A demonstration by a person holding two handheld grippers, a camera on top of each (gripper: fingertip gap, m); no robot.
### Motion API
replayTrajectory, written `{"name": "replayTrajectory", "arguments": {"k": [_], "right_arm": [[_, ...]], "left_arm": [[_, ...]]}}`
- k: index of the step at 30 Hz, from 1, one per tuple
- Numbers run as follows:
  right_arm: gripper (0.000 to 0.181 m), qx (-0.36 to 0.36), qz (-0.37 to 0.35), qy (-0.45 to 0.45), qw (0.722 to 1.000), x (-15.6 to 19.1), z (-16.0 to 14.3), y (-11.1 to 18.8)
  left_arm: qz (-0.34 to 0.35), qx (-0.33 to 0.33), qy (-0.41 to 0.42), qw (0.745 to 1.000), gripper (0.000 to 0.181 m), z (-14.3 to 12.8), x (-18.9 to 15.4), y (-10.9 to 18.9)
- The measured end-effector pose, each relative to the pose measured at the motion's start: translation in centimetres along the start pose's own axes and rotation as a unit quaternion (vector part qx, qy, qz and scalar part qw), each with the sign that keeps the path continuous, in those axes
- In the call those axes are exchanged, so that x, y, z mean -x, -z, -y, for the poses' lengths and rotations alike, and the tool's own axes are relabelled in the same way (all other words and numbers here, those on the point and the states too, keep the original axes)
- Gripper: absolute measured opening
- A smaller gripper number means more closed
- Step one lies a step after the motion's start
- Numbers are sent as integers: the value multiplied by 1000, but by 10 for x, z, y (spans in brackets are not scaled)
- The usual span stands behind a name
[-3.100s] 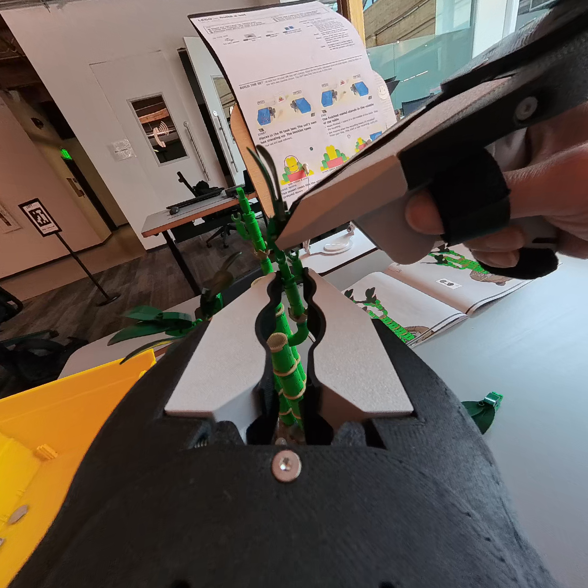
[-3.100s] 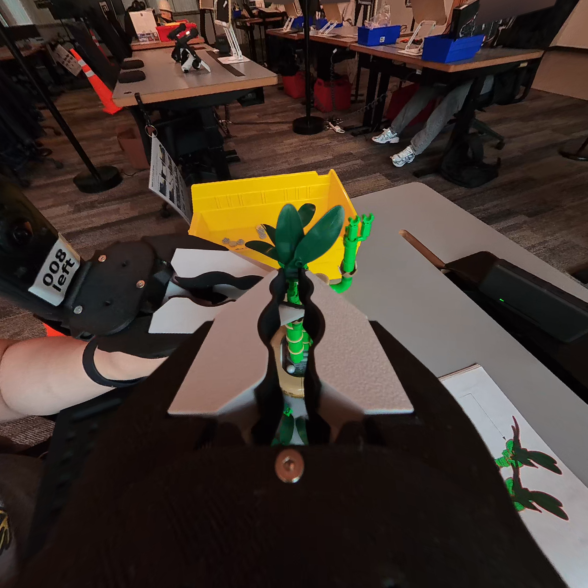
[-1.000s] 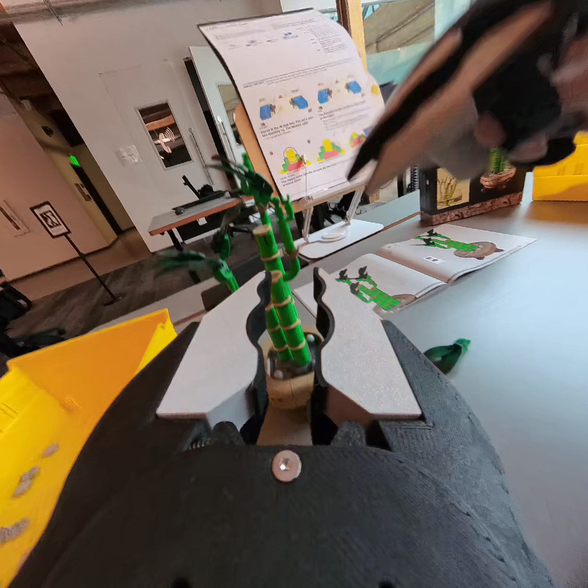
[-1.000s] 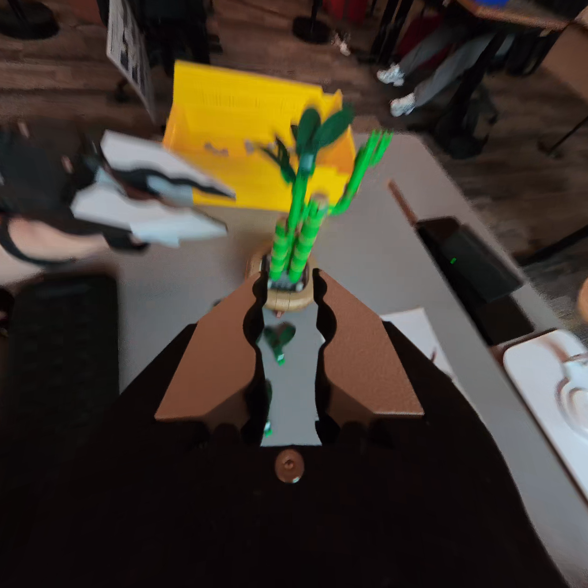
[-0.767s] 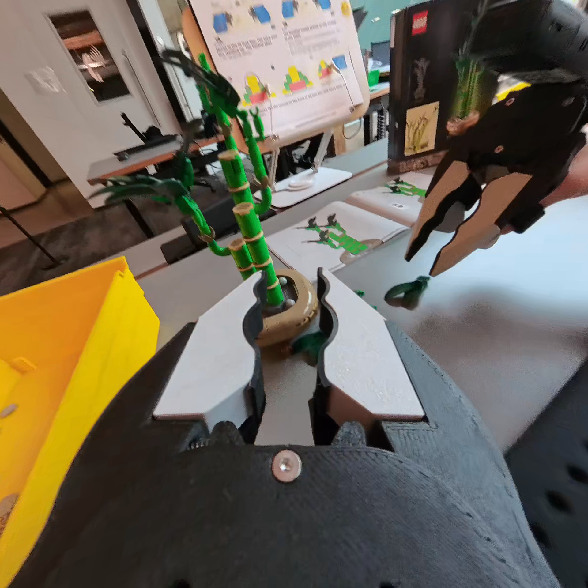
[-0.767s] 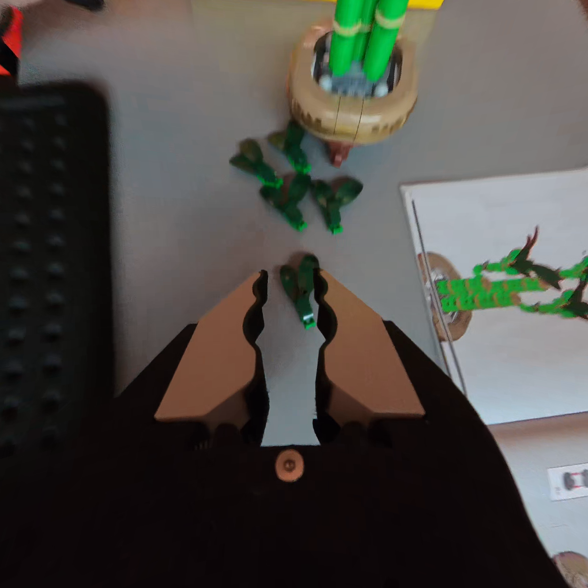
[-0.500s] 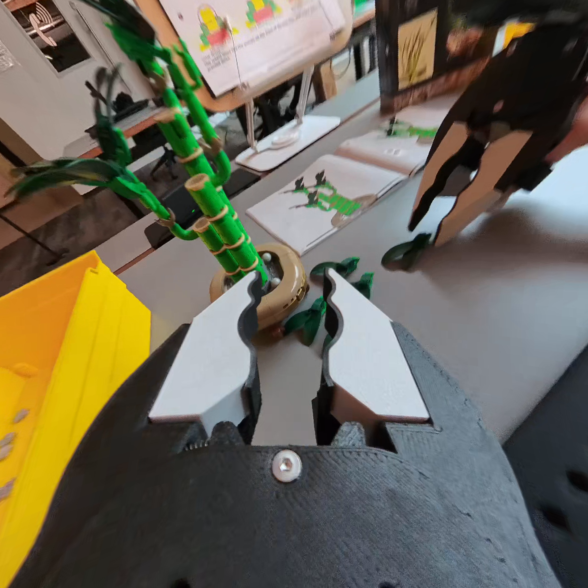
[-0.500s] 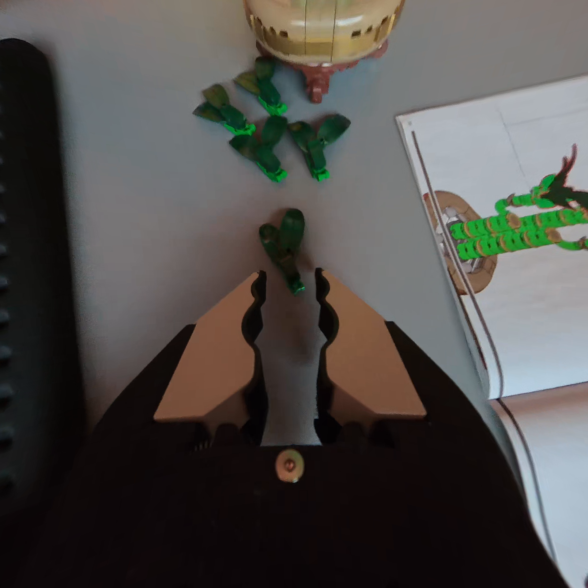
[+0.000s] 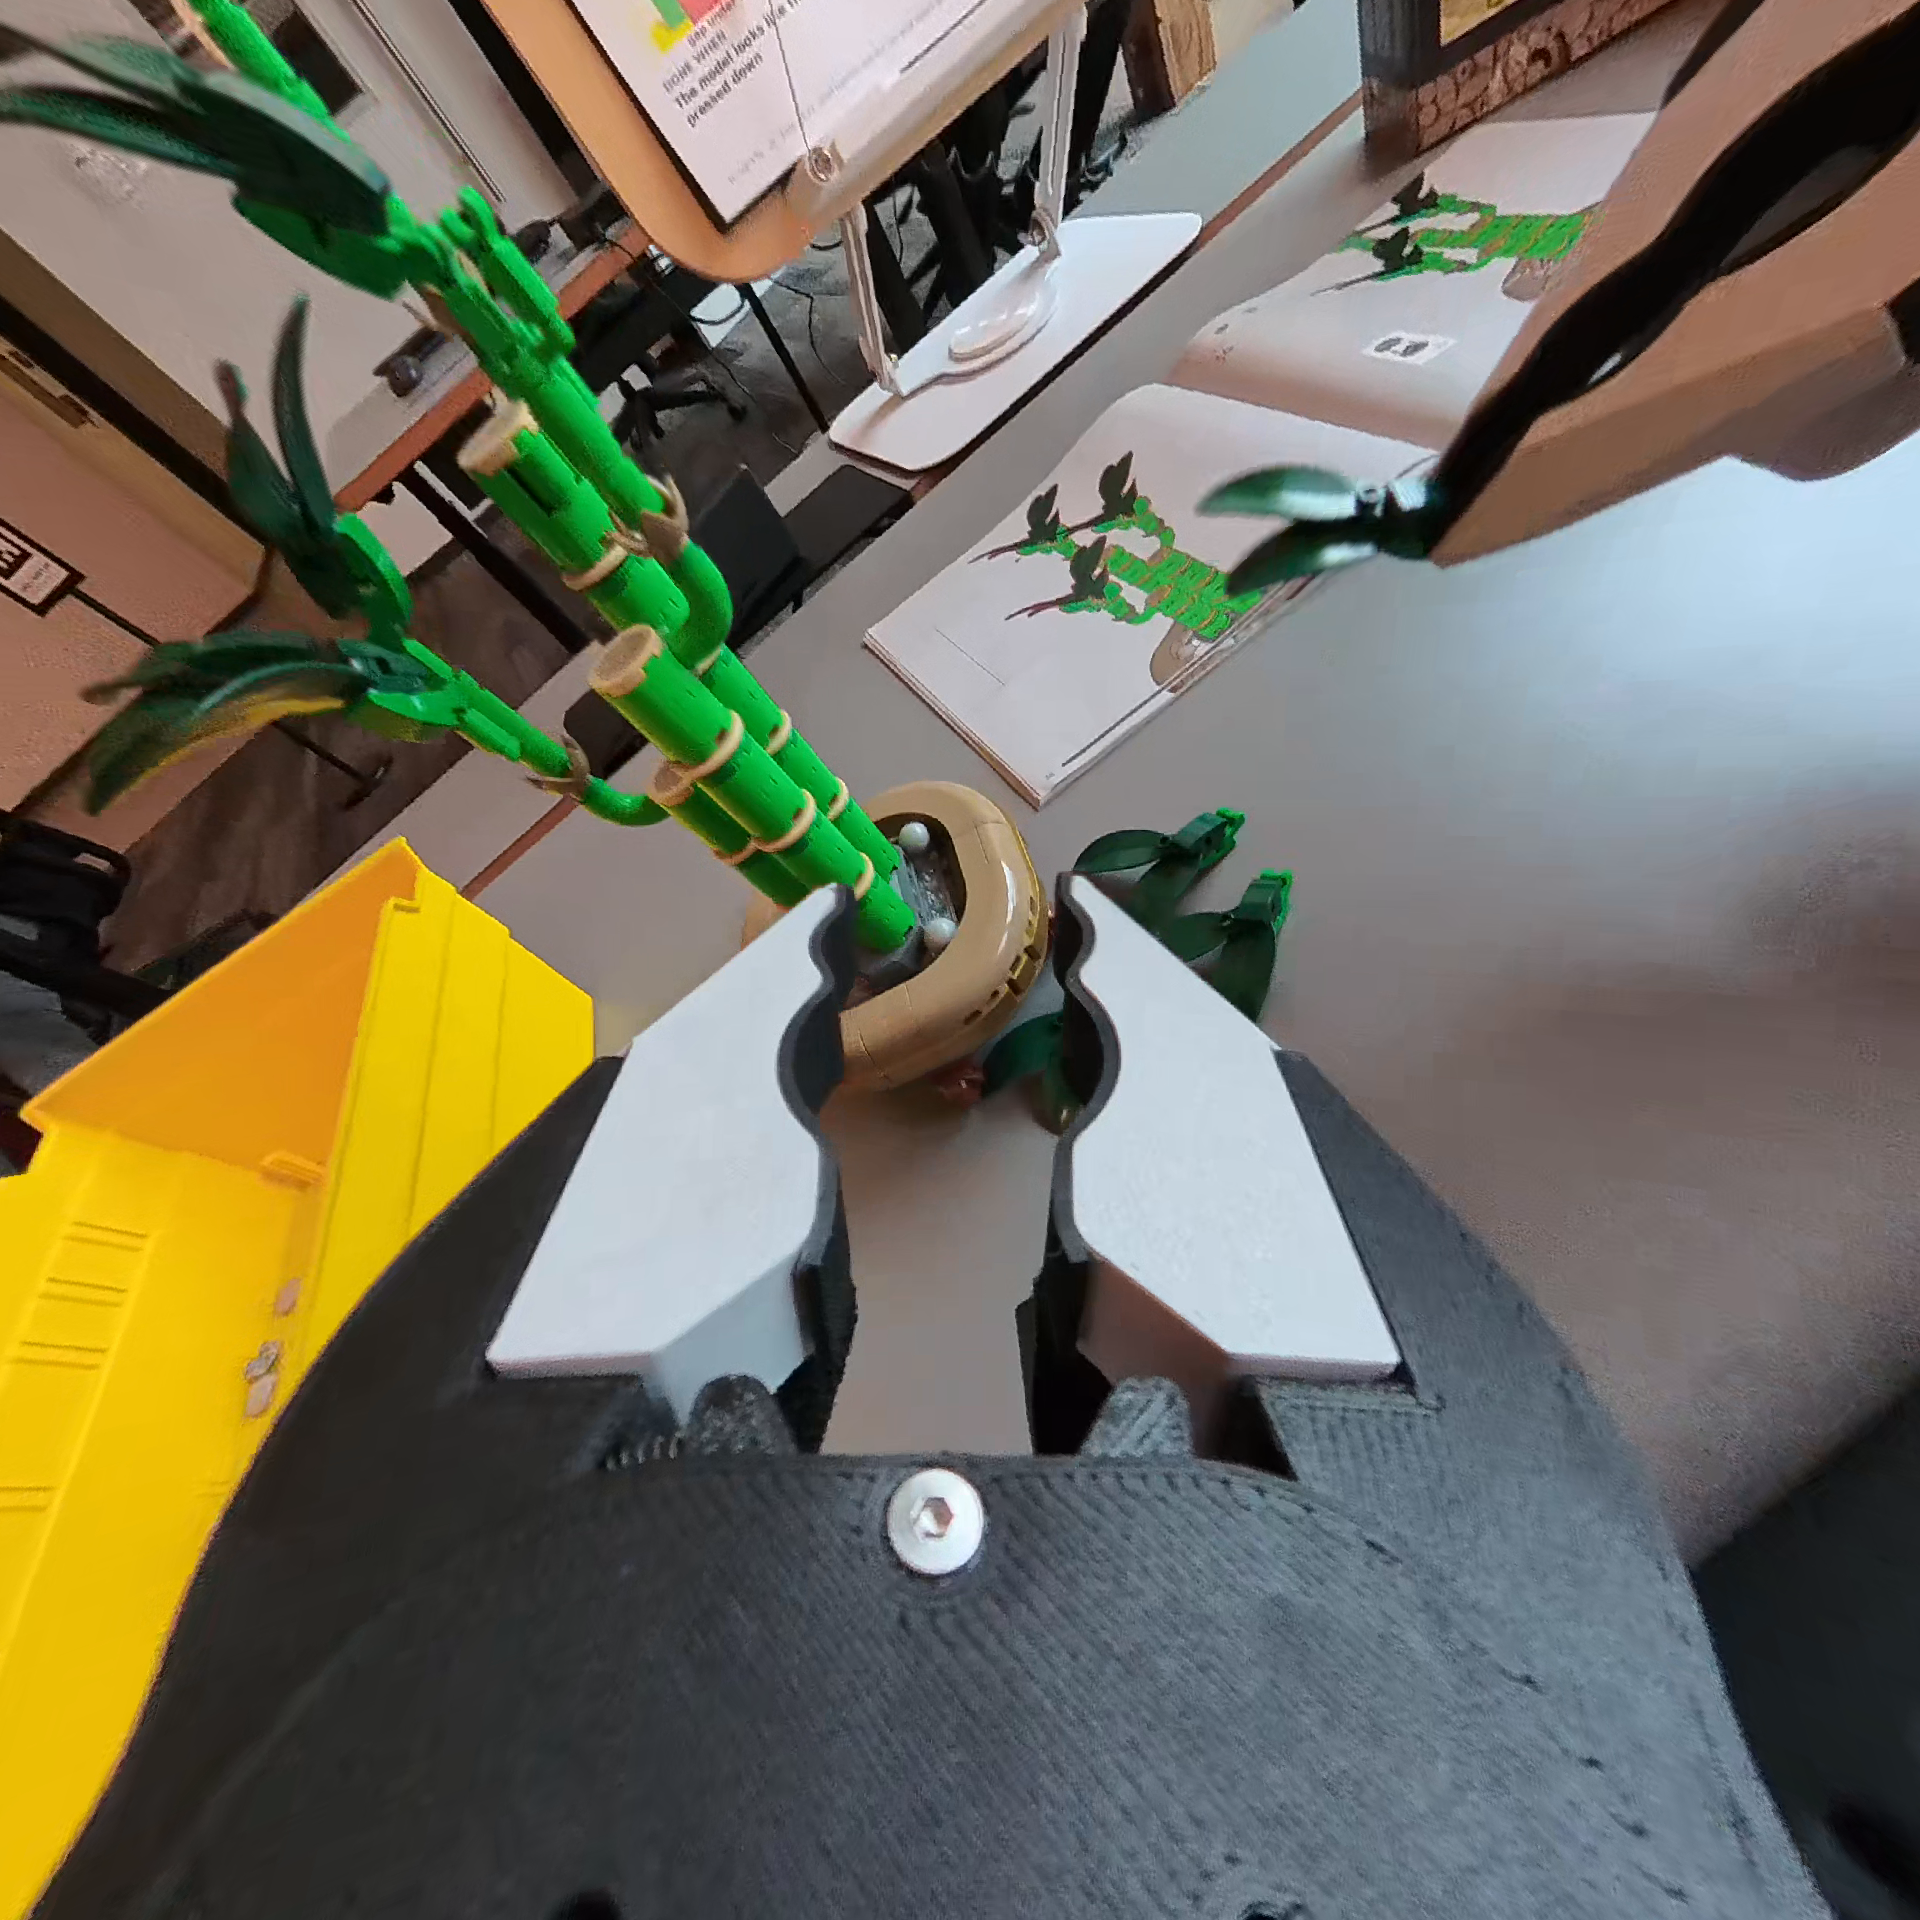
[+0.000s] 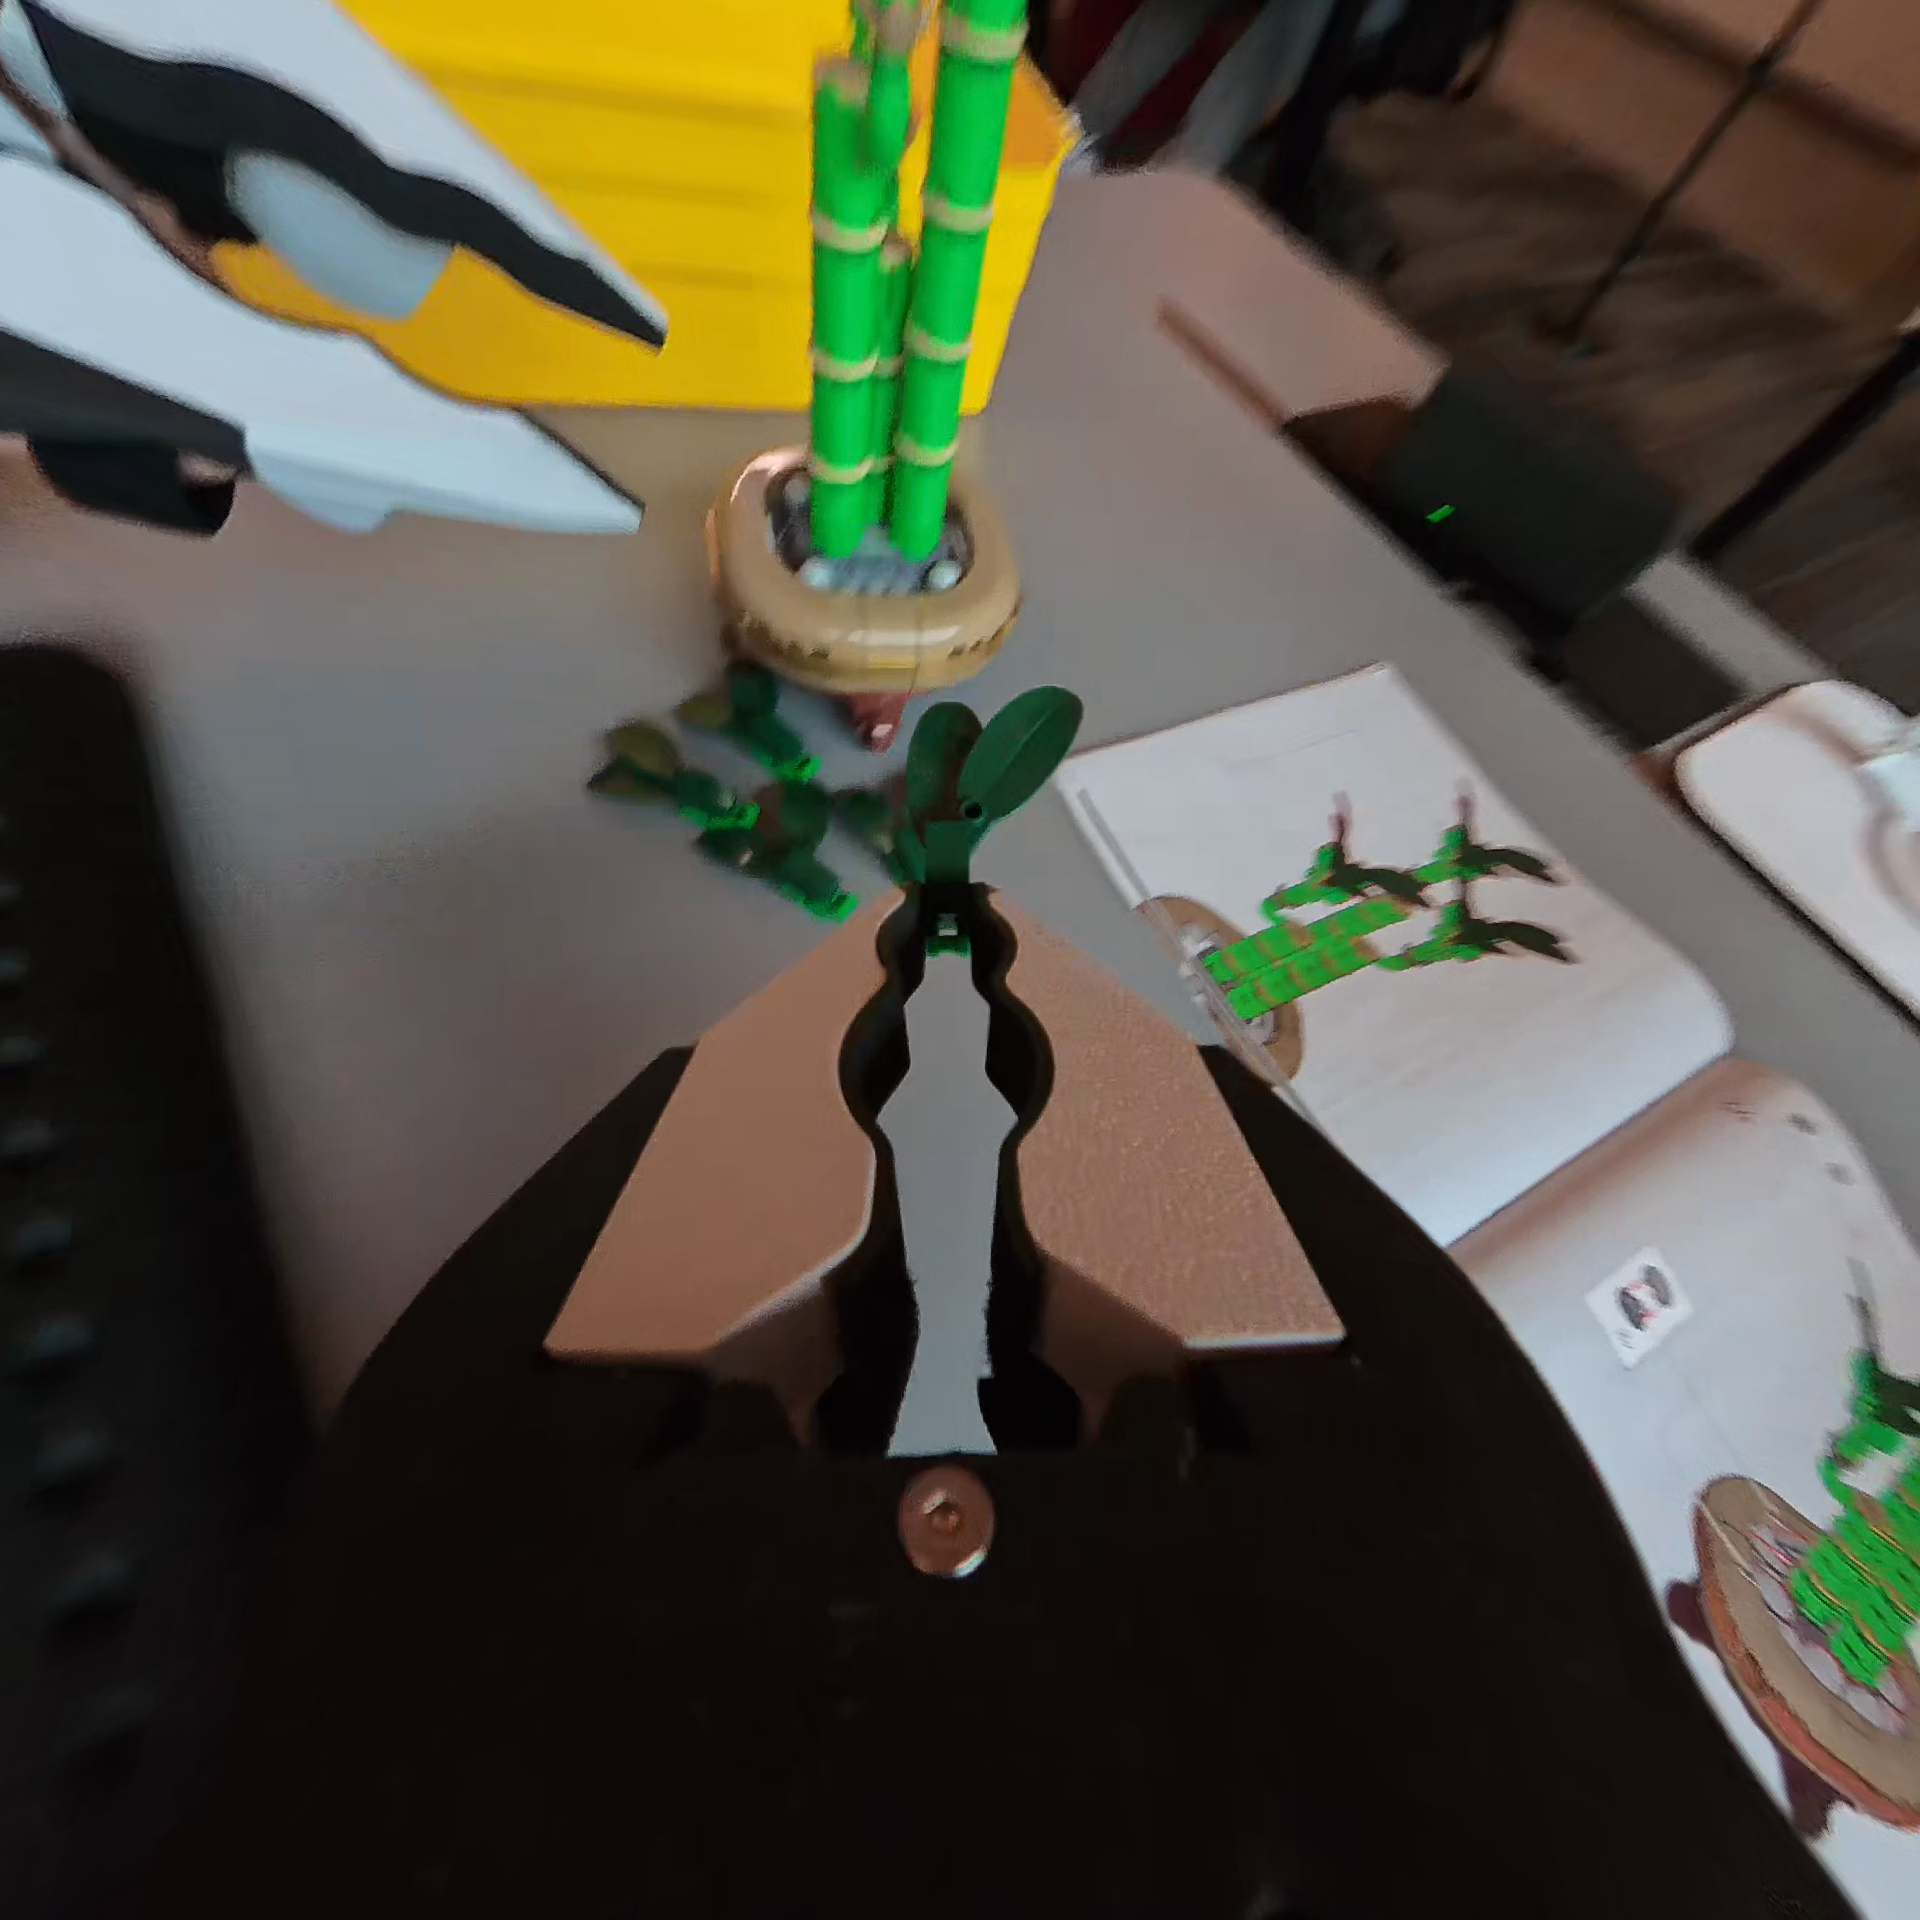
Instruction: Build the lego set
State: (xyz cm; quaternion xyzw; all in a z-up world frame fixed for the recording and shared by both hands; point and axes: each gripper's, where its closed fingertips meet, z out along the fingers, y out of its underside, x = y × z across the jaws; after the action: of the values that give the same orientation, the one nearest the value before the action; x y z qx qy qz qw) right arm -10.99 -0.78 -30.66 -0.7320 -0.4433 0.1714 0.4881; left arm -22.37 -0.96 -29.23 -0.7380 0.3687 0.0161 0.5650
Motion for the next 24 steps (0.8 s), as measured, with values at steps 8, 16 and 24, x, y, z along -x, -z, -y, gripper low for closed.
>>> {"name": "replayTrajectory", "arguments": {"k": [8,16,24], "right_arm": [[6,-101,-172,16,980,-12,45,30],[6,-169,-204,4,964,0,70,40],[6,-203,-218,50,953,25,92,39]], "left_arm": [[-32,-36,53,997,36,22,-6,10],[-234,-171,316,903,48,76,-25,34],[-357,-203,432,803,42,107,-37,31]]}}
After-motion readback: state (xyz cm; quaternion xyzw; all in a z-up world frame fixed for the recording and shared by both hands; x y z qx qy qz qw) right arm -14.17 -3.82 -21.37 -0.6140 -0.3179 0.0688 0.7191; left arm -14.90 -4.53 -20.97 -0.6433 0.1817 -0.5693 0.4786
